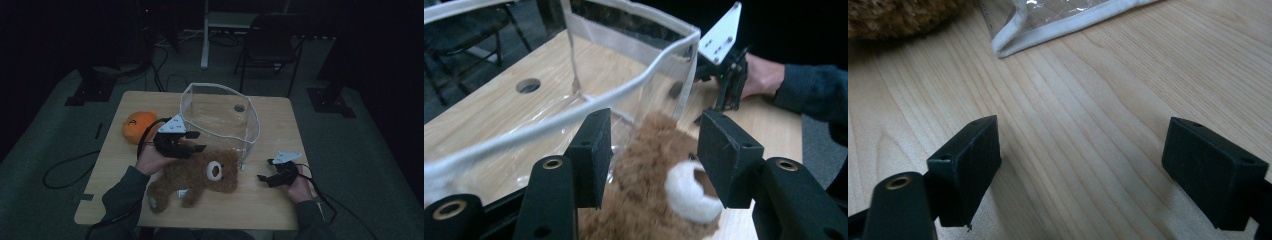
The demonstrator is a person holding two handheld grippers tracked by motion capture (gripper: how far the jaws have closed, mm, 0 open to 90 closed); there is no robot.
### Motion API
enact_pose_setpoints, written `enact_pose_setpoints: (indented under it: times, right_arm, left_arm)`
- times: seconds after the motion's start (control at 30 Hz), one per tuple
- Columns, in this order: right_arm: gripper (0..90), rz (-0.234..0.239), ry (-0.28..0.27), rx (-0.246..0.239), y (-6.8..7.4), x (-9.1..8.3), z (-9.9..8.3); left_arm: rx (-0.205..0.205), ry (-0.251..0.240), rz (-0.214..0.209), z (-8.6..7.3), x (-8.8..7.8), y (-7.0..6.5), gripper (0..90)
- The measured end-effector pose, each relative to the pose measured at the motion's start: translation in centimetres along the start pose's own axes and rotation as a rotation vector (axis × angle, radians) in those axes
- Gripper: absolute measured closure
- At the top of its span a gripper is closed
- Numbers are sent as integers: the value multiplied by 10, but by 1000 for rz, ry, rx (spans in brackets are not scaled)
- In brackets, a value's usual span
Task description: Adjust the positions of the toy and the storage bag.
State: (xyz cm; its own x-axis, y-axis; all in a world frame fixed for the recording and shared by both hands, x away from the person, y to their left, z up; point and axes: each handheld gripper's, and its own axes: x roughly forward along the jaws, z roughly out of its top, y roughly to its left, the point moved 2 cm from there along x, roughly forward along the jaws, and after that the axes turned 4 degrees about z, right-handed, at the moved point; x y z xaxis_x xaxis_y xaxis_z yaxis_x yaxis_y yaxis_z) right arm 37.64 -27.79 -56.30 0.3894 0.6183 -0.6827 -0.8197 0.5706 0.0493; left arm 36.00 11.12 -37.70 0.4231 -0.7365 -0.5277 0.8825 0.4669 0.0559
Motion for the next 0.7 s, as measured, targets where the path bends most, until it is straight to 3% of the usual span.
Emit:
enact_pose_setpoints:
  times: [0.17,0.47,0.7]
  right_arm:
    - [180,16,-5,-12,0,0,0]
    - [178,-2,-5,5,2,1,1]
    - [177,-4,-5,3,2,1,1]
  left_arm:
    - [12,23,6,-16,3,-1,460]
    - [-1,71,-1,-48,24,-6,444]
    - [-10,89,-10,-58,34,-5,443]
